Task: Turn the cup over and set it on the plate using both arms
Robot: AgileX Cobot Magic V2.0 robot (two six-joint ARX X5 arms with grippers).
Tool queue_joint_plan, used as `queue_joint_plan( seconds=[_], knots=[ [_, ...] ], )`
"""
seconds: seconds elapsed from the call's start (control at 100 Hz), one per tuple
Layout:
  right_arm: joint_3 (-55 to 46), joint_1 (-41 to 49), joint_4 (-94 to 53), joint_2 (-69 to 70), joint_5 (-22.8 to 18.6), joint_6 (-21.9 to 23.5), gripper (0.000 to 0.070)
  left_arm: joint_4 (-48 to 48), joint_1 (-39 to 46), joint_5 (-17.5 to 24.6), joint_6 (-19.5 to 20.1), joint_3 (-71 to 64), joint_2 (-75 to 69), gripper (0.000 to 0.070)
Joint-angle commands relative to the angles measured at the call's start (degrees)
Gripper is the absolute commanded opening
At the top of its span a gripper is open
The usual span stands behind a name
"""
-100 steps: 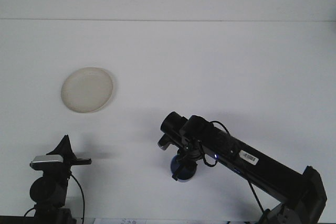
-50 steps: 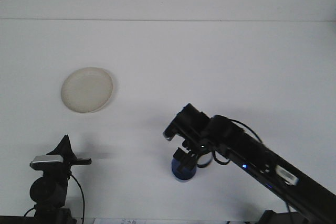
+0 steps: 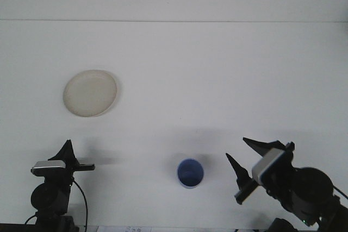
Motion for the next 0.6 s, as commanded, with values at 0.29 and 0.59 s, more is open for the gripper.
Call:
queue_joint_plan(
  seconds=[0.29,0.59],
  knots=[
    [-15.15,0.68,2.8,-19.1,-0.11,3.56,0.0412,2.27,-0.02,-0.11,-20.55,-1.07,-0.13,0.0015],
    [-15.17,0.68,3.02,-19.54,0.07,3.37,0.0412,-9.46,-0.17,11.1,-24.76,16.41,6.43,0.0017]
  ],
)
